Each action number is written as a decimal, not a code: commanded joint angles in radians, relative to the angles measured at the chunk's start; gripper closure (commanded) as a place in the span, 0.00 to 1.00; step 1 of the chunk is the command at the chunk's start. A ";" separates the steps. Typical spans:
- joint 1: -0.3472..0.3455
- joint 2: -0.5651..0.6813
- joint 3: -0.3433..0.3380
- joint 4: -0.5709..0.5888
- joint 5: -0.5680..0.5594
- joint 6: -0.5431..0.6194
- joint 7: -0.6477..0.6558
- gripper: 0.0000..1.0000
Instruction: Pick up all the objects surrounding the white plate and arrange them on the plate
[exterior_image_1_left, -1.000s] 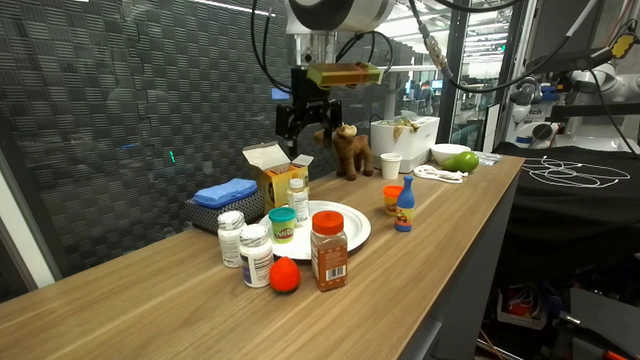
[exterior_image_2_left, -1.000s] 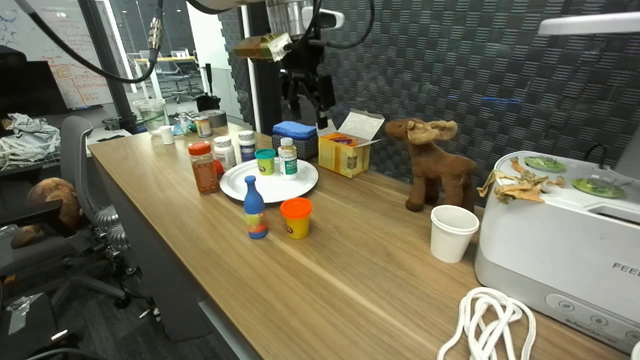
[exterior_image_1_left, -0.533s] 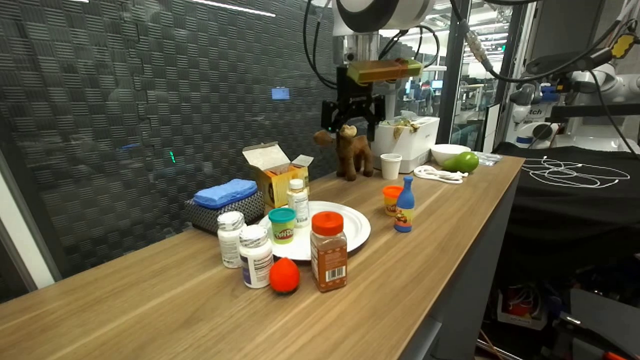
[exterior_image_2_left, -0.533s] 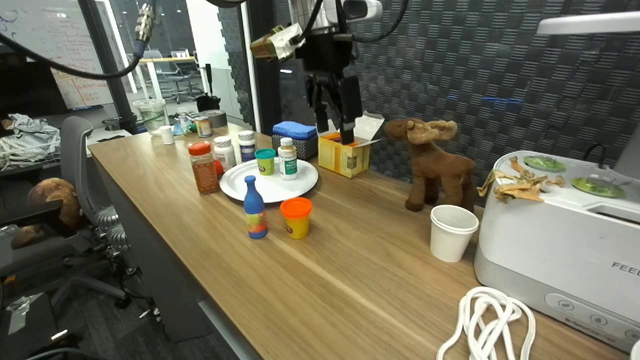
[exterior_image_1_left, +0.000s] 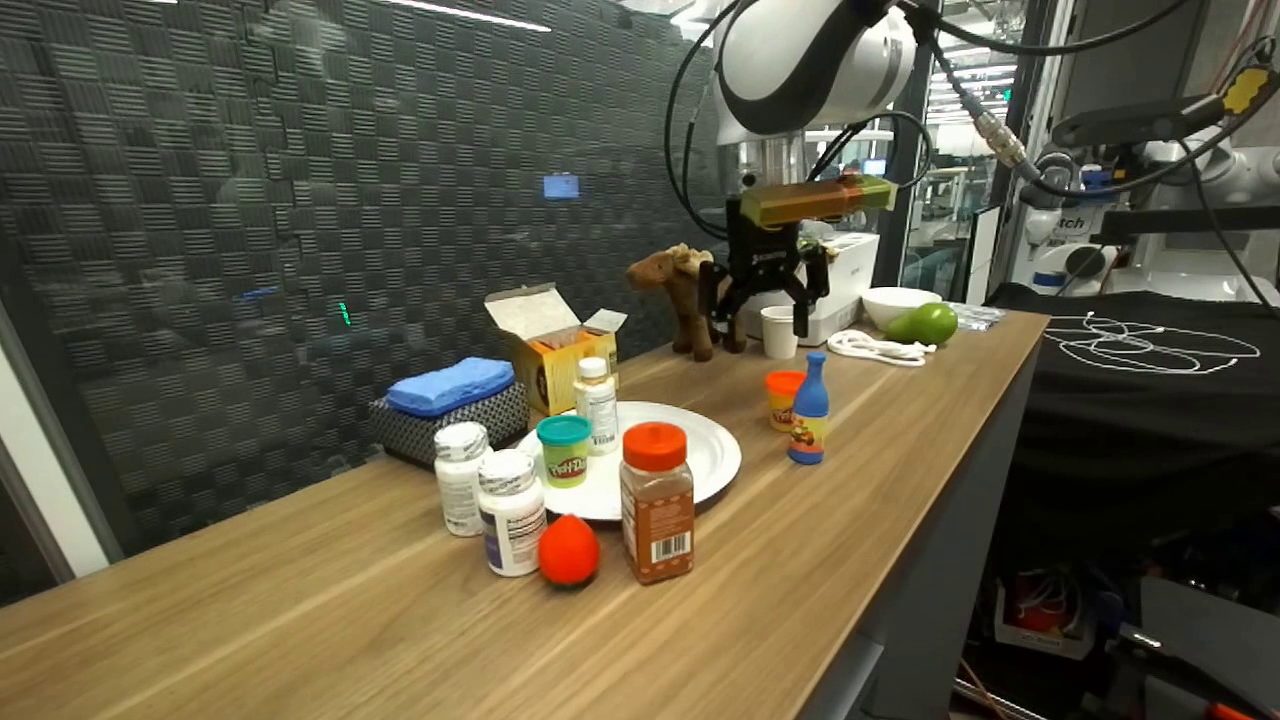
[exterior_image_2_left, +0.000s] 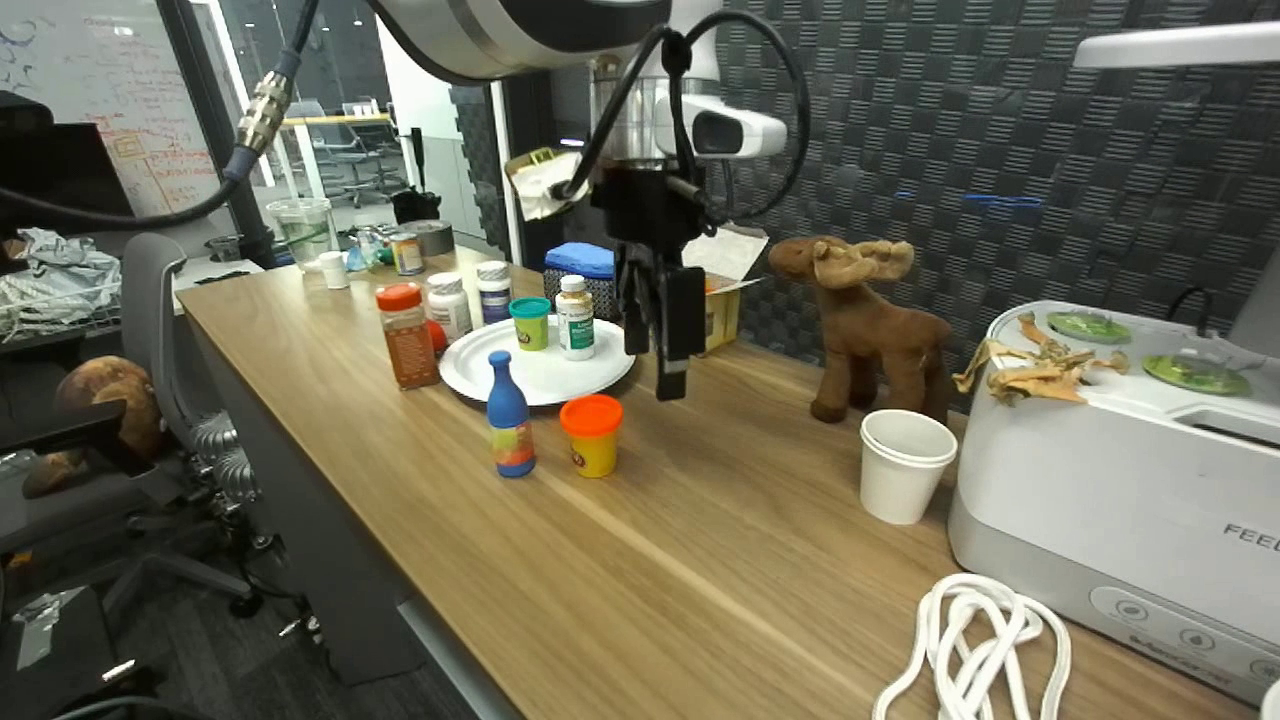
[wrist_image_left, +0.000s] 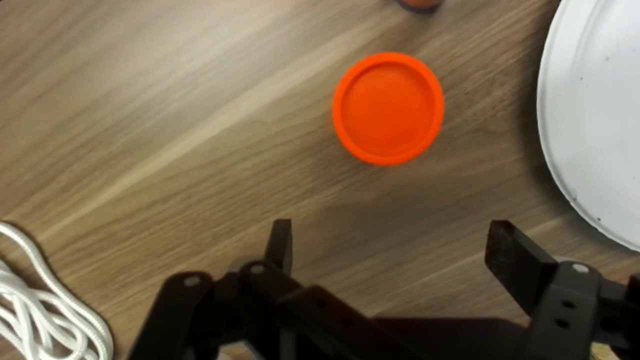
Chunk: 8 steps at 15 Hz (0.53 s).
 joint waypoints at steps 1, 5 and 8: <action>0.000 -0.036 0.002 -0.041 0.034 -0.006 0.035 0.00; -0.002 -0.039 0.004 -0.073 0.073 0.001 0.050 0.00; 0.002 -0.041 0.003 -0.099 0.084 0.005 0.074 0.00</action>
